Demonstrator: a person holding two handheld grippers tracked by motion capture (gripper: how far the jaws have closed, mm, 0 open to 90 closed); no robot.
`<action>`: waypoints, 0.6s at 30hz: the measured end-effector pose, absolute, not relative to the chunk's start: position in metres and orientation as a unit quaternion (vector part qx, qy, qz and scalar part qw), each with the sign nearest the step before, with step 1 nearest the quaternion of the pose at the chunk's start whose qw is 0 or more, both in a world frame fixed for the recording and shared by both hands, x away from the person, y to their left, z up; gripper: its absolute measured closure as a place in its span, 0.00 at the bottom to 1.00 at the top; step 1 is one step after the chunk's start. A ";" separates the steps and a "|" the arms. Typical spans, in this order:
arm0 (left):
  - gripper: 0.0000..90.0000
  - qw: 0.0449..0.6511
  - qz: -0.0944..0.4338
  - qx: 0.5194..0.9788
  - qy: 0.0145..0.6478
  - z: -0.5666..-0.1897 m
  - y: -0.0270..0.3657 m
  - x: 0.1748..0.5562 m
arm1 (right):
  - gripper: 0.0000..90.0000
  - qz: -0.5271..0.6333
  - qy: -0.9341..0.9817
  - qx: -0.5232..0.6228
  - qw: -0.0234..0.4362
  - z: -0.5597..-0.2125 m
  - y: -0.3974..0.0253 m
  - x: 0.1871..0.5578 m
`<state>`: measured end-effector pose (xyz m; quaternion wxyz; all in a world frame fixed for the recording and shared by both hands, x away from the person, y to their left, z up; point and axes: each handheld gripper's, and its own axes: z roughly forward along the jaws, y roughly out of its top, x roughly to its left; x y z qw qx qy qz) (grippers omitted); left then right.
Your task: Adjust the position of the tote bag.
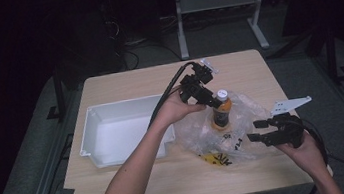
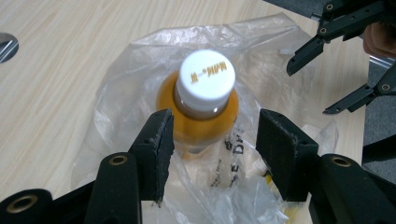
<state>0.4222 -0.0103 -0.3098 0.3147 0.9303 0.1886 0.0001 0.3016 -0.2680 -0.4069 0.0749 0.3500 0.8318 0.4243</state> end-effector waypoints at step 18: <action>0.53 0.302 -0.003 0.936 0.180 -0.313 -0.030 0.432 | 0.39 0.432 0.822 0.363 0.077 -0.408 -0.277 0.299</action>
